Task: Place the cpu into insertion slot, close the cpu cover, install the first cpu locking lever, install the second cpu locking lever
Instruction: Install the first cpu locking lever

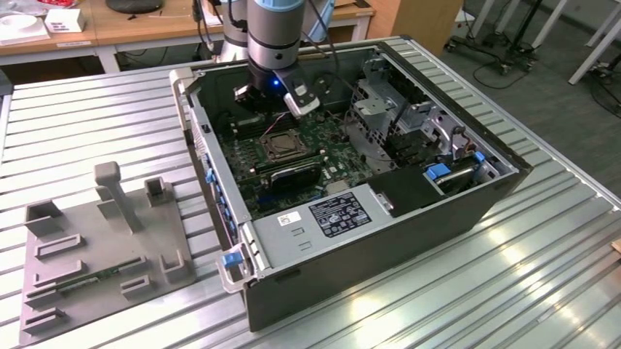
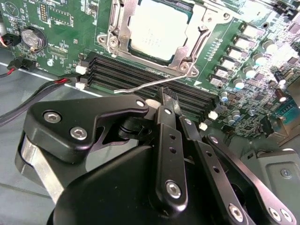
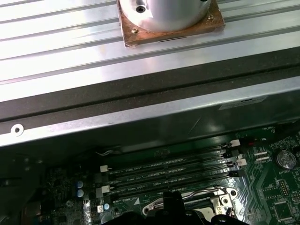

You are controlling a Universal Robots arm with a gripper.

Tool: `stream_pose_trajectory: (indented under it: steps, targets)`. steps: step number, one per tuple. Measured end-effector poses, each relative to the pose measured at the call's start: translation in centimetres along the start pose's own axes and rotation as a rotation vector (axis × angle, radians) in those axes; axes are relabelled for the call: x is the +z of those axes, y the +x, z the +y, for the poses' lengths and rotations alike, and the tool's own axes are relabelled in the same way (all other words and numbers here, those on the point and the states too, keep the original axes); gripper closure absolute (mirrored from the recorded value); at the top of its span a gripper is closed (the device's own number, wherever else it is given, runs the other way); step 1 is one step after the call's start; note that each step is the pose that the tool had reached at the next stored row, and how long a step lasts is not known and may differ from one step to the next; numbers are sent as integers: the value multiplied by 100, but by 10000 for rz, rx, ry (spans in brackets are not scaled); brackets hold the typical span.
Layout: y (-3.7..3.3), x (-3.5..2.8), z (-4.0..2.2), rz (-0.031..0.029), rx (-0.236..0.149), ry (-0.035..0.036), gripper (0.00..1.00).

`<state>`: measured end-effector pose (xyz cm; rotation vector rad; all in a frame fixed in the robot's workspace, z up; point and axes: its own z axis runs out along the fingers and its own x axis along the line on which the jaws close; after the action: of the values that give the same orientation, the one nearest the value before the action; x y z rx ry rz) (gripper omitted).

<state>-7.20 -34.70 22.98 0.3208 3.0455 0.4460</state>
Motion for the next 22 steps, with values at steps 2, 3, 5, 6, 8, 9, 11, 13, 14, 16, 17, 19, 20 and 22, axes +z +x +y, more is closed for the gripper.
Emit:
stream_pose_trajectory:
  steps: [2,3,5,6,8,9,11,13,14,16,17,19,20,22]
  targets:
    - [0,4,-1,0,1,0,90]
    - [0,7,-2,0,1,0,90]
    - [0,7,-2,0,1,-1,90]
    - [0,7,-2,0,1,0,90]
    - [0,11,-3,0,1,-1,90]
    - [0,13,-4,0,1,-1,90]
    - [0,13,-4,0,1,0,90]
    - [0,18,-5,0,1,0,90]
    - [0,19,-5,0,1,0,90]
    - [0,20,-6,0,1,0,90]
    - [0,21,-6,1,1,0,90]
    - [0,21,-6,0,1,0,90]
    - [0,23,-7,0,1,-1,90]
    - [0,25,-7,0,1,-1,90]
